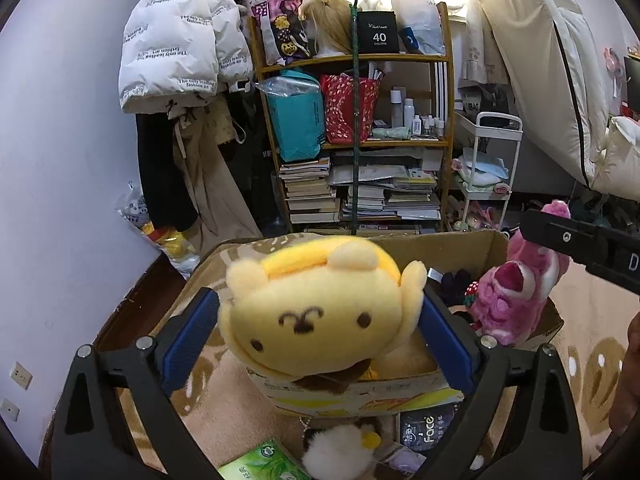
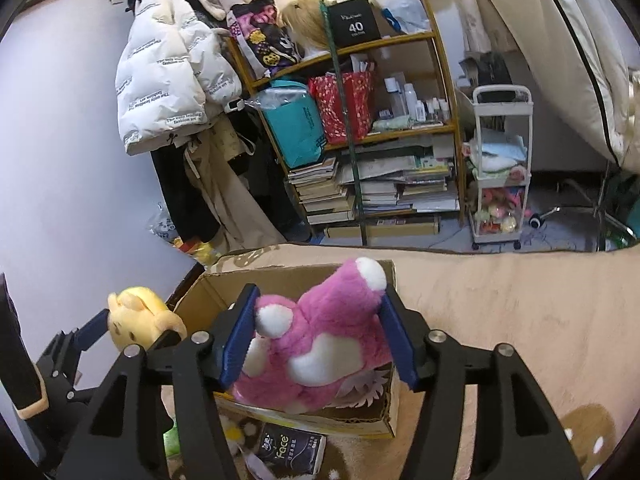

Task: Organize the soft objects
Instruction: 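Carry both bears over the box and open both tools to drop them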

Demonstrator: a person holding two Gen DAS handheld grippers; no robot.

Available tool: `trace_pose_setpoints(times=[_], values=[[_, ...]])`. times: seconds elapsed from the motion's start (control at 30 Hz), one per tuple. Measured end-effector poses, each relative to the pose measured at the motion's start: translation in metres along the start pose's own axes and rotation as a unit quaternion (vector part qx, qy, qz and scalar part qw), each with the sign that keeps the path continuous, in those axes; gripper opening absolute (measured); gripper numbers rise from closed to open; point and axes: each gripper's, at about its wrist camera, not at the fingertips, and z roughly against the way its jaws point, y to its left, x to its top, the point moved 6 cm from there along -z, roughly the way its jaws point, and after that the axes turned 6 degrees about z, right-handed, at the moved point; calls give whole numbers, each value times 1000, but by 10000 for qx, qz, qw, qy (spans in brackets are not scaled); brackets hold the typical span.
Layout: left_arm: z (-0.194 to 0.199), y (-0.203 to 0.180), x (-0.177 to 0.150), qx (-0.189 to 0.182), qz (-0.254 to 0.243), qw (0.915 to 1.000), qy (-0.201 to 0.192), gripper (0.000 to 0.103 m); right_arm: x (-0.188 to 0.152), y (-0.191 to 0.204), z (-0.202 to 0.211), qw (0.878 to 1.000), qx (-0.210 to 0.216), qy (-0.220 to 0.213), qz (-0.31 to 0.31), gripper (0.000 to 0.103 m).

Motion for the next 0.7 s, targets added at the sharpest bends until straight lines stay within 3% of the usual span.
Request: trace_pose_setpoints(times=[0.3, 0.53, 0.7], values=[[-4, -3, -3, 121, -154, 9998, 52, 98, -1, -1, 1, 10000, 51, 0, -70, 71], [1, 11, -6, 455, 91, 9989, 33, 98, 0, 5, 1, 9999, 168, -2, -6, 73], [7, 19, -6, 657, -6, 9978, 36, 98, 4, 10, 4, 9994, 327, -66, 6, 87]])
